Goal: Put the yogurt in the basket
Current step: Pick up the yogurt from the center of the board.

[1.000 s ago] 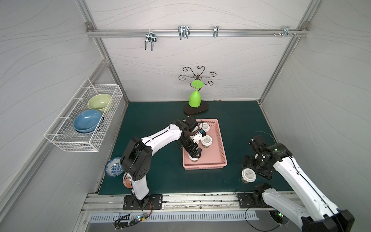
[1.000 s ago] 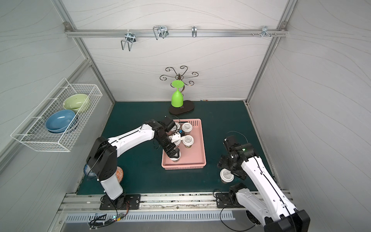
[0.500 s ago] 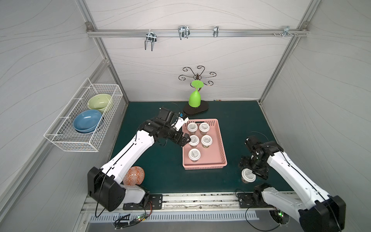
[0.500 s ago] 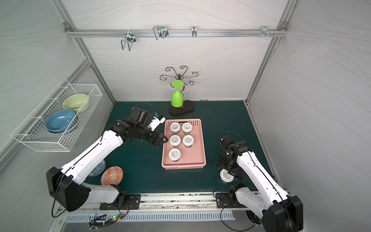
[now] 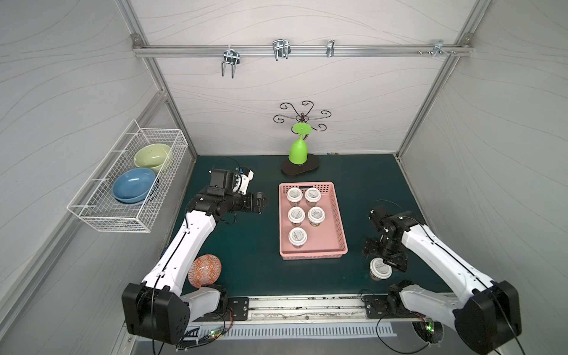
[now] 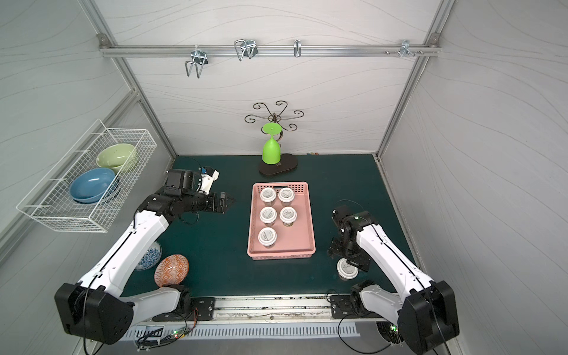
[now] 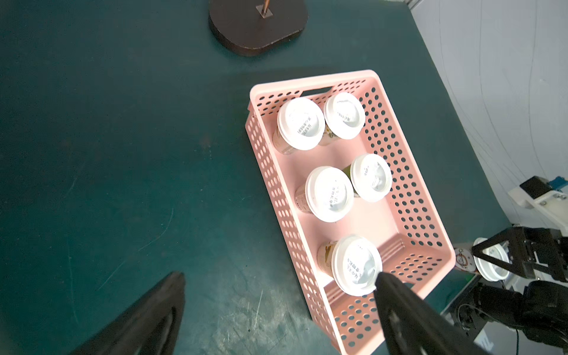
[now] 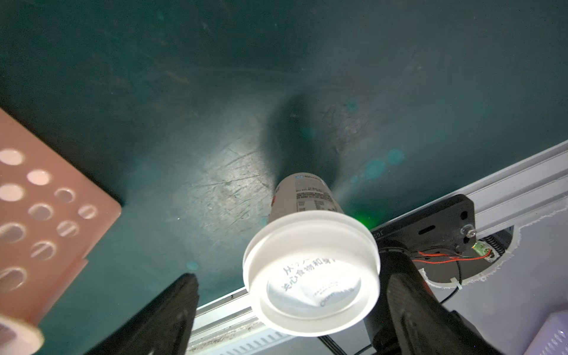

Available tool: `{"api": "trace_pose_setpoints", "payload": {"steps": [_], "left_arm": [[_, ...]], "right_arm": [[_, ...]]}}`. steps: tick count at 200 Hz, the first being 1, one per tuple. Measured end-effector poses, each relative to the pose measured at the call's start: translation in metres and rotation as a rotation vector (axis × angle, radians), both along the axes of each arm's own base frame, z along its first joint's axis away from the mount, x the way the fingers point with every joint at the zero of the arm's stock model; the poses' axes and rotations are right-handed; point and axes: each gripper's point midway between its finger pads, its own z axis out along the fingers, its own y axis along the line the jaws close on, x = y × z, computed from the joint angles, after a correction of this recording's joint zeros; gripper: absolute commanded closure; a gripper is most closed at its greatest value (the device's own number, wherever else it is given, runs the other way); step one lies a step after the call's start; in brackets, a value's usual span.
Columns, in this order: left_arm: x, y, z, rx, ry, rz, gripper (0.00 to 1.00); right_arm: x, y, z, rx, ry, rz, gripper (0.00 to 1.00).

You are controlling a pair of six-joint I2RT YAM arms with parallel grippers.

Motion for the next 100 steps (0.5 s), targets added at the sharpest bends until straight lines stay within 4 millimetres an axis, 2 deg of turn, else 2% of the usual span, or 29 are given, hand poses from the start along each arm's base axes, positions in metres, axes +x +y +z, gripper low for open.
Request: {"api": "trace_pose_setpoints", "payload": {"steps": [100], "left_arm": [[0.004, 0.014, -0.004, -0.039, 0.003, 0.071, 0.01]], "right_arm": [[-0.006, 0.007, -0.019, -0.078, 0.124, 0.088, 0.01]]}}
